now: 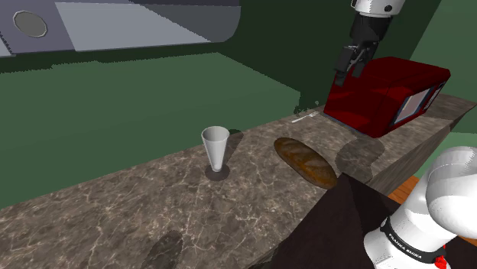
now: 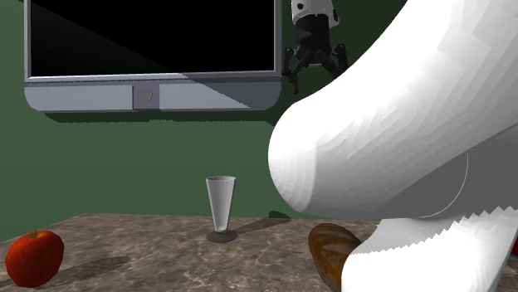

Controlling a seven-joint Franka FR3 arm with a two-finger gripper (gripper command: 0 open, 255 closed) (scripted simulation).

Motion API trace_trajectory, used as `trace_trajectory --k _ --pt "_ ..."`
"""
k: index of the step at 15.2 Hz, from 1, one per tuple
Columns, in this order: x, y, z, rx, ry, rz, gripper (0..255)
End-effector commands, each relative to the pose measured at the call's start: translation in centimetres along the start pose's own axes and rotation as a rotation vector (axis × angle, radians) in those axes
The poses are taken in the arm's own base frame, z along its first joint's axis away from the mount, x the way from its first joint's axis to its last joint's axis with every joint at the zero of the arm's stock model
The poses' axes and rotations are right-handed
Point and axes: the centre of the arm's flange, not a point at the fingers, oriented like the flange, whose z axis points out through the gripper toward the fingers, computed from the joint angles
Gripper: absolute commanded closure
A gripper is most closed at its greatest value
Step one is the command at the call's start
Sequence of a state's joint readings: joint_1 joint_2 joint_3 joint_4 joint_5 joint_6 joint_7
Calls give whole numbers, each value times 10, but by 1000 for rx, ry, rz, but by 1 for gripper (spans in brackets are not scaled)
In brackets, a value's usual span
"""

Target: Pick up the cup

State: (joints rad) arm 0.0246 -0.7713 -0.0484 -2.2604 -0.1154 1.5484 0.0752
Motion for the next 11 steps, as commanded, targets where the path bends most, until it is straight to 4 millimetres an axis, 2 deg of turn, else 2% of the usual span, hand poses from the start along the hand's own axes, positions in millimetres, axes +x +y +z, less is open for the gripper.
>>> trace_trajectory --k 1,11 --pt "0 0 0 0 0 0 0" --pt "92 -51 76 83 -28 0 0"
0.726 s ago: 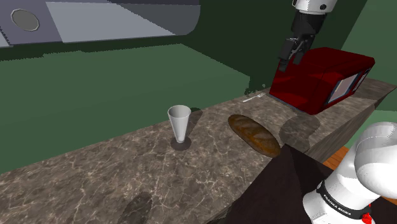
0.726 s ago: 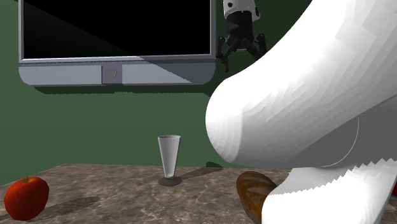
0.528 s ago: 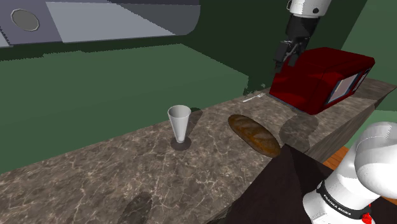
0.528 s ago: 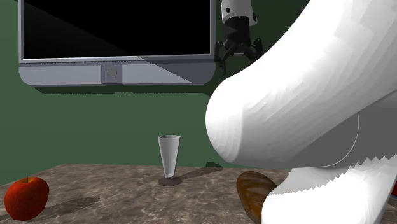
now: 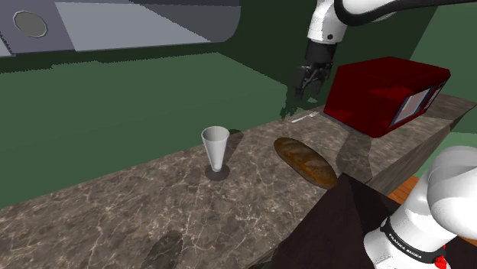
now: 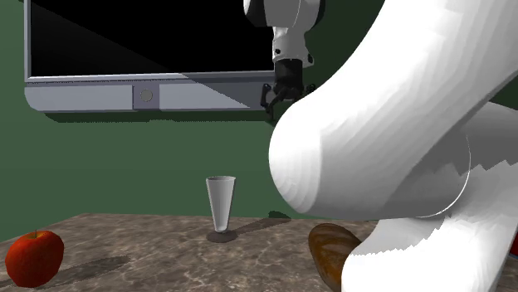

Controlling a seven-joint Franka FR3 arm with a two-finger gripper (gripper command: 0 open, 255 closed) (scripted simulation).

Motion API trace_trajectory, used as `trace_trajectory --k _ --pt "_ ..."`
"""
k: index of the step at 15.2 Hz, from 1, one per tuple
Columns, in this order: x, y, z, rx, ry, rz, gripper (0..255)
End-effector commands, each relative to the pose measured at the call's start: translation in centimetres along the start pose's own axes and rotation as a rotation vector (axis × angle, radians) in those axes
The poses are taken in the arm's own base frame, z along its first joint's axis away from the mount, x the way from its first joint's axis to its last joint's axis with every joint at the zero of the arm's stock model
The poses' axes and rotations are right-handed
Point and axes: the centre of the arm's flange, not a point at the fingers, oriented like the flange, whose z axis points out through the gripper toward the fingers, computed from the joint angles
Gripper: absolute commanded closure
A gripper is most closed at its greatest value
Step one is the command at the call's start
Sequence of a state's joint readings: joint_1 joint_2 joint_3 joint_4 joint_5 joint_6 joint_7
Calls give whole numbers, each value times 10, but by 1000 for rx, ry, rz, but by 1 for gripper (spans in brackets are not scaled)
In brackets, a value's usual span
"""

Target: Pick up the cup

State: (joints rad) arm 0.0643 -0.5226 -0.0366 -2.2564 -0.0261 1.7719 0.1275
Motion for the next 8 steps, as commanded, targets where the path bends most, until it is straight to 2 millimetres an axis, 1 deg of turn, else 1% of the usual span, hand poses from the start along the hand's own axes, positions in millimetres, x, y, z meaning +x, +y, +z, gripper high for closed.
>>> trace_trajectory --k 1,8 --pt "20 -10 16 17 -5 1 0" --pt "84 -45 70 75 -24 1 0"
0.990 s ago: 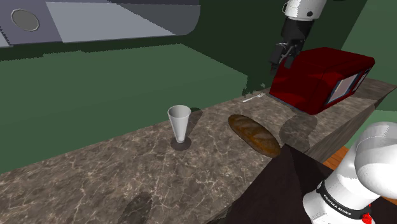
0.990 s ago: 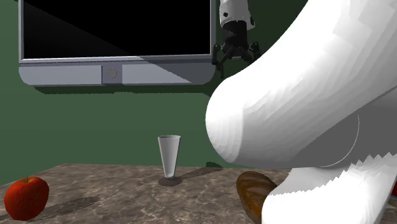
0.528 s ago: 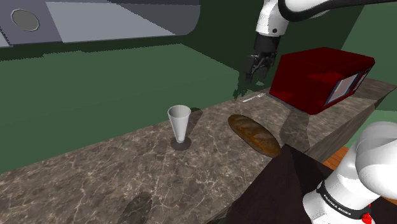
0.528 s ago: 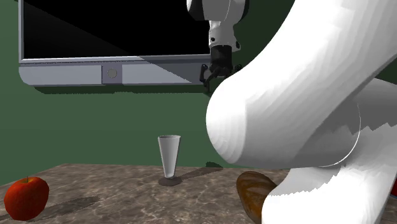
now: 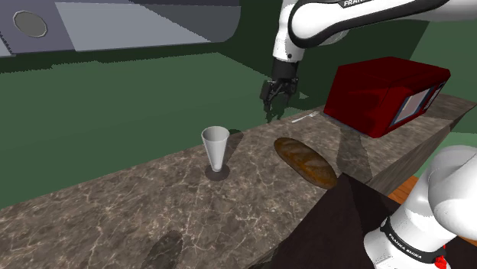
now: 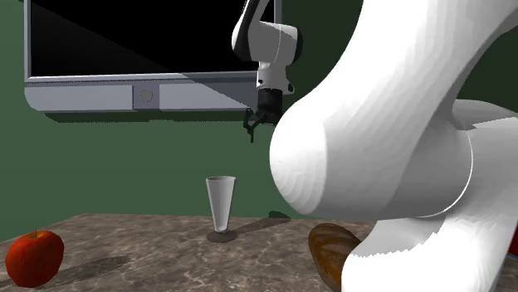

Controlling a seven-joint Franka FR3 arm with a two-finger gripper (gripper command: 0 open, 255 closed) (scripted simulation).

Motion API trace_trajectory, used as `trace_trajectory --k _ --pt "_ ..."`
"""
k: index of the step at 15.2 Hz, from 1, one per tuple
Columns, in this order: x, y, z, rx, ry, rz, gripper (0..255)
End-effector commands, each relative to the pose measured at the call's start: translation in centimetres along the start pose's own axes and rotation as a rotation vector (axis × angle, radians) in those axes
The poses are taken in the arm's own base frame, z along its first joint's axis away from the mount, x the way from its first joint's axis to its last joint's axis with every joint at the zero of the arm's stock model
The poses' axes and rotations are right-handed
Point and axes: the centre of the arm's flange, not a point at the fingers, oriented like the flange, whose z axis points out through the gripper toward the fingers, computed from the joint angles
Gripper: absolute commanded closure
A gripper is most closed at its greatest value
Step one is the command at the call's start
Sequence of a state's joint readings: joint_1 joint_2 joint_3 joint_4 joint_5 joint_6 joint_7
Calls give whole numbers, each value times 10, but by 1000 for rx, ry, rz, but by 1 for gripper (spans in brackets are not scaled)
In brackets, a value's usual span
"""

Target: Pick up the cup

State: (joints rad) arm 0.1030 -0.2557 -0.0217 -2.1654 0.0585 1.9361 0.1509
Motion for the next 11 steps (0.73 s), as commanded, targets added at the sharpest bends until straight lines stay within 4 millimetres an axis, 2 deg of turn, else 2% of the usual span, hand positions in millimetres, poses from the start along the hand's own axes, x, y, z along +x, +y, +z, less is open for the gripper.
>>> trace_trajectory --k 1,11 --pt "19 -6 16 17 -5 1 0" --pt "111 -58 92 100 -33 2 0"
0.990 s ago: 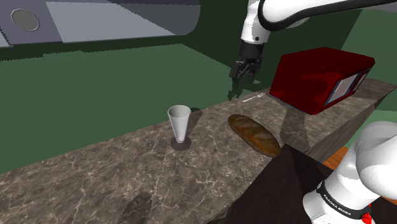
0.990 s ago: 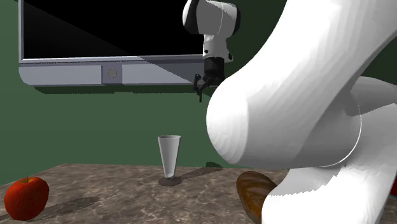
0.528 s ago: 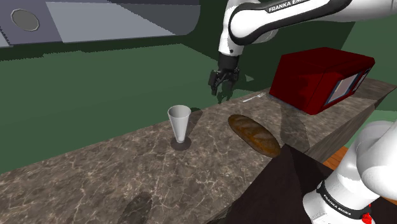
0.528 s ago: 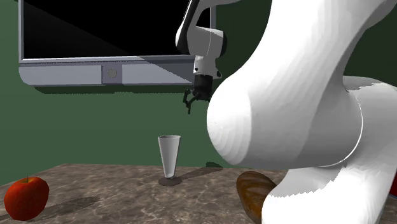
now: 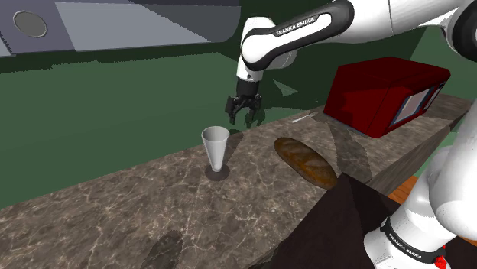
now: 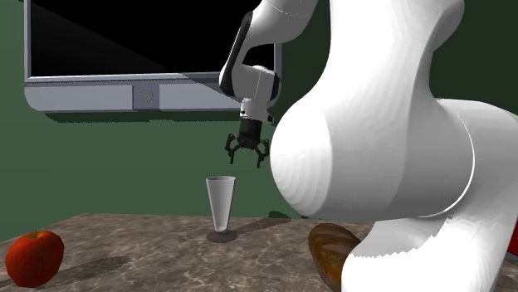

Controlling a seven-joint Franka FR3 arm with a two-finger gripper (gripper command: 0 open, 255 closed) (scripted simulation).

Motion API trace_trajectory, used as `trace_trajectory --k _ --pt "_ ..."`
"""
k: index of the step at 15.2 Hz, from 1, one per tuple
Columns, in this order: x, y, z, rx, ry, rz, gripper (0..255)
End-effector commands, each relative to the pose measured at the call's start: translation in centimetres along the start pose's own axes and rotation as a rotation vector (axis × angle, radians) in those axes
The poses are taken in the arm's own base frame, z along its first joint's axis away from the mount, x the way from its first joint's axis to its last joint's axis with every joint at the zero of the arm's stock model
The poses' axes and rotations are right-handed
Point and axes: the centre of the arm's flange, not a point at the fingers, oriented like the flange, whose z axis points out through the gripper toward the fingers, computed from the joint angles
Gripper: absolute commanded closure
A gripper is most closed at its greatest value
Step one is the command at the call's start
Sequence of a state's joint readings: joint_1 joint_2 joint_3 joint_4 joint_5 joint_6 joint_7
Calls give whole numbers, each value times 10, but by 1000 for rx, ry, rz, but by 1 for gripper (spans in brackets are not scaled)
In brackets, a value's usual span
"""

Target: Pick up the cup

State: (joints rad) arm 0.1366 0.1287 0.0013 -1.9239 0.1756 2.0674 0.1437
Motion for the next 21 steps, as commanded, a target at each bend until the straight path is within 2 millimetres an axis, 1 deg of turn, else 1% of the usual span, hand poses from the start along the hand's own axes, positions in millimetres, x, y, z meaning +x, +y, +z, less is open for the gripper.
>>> trace_trajectory --k 1,4,5,11,12,14,15,21 --pt "21 -11 16 17 -5 1 0" --pt "48 -26 38 42 -14 1 0" --pt "51 -27 41 44 -15 1 0" --pt "51 -22 72 44 -15 1 0" --pt "52 -21 80 44 -15 1 0" --pt "52 -21 80 44 -15 1 0" --pt "52 -20 80 44 -15 1 255" --pt "52 -21 81 45 -15 1 255"
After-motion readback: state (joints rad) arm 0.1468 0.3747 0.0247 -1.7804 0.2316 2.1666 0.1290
